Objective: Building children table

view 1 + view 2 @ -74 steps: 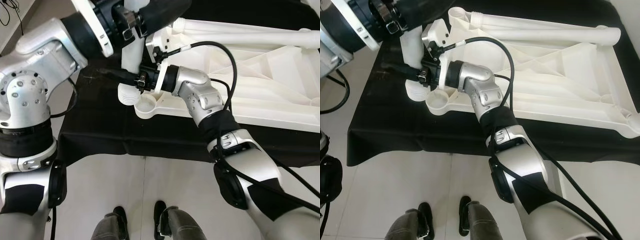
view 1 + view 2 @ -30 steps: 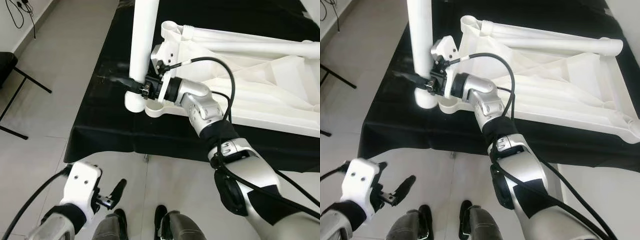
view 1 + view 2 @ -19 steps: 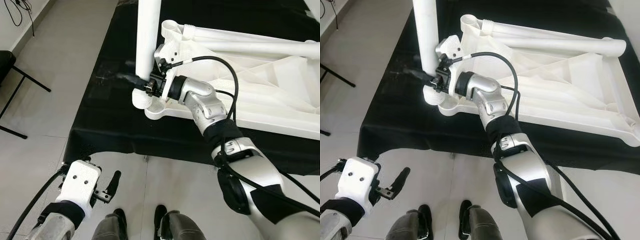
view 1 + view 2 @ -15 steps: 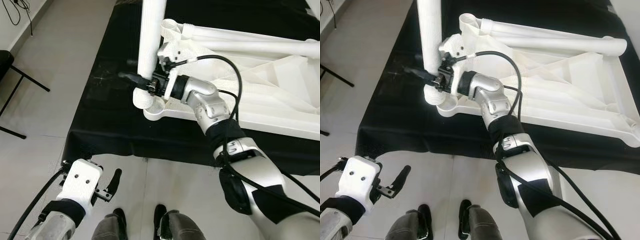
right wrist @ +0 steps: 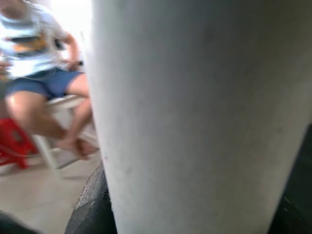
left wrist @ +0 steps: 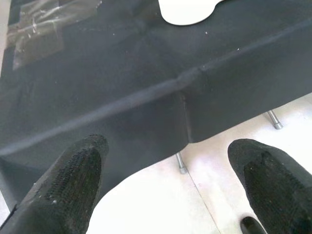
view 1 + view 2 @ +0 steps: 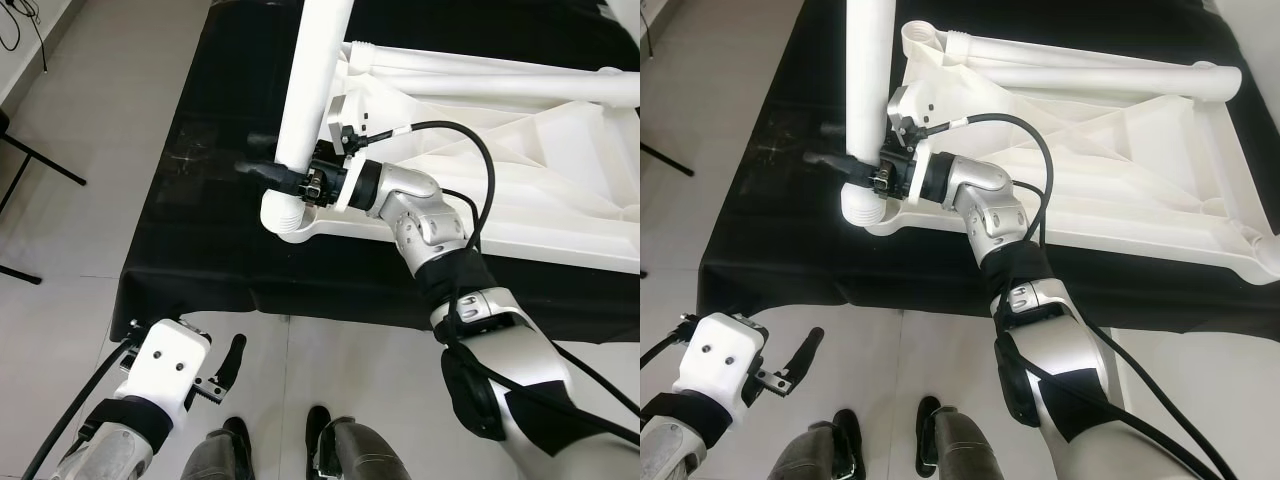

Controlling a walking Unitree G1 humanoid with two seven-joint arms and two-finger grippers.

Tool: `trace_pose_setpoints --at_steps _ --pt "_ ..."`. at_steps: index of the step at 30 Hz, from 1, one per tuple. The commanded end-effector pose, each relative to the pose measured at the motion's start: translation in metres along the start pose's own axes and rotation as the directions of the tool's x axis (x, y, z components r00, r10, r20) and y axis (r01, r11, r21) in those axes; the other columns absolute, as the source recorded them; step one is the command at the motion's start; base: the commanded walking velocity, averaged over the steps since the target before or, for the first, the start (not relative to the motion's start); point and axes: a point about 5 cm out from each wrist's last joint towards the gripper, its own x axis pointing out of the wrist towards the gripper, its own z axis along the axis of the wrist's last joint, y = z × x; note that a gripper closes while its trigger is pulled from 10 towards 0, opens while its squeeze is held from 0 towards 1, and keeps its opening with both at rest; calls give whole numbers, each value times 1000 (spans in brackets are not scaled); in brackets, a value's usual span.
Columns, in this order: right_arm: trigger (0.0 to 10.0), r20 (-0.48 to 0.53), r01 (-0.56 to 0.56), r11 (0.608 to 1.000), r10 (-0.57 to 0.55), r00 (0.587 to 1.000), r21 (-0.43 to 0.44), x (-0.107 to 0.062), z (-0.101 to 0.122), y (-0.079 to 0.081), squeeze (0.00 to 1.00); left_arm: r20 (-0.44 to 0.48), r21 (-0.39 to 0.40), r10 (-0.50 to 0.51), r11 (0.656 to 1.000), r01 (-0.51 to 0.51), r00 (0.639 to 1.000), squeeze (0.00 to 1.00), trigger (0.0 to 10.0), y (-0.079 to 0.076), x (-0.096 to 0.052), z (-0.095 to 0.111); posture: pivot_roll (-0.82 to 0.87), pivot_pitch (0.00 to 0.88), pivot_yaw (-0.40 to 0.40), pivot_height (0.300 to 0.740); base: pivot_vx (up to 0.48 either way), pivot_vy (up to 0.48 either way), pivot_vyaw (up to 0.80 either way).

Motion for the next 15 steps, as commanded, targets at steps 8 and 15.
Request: trace_pose_setpoints --at_steps 8,15 --pt "10000 -127 88 996 -85 988 21 -7 -19 -6 0 -19 0 -5 1000 5 1000 0 10000 -4 -2 -7 -179 362 -109 740 0 0 0" --pt "10000 -169 88 996 -85 982 12 -10 -23 -6 0 -15 5 -7 1000 7 1000 0 10000 -4 -1 -7 -182 367 -110 740 0 0 0"
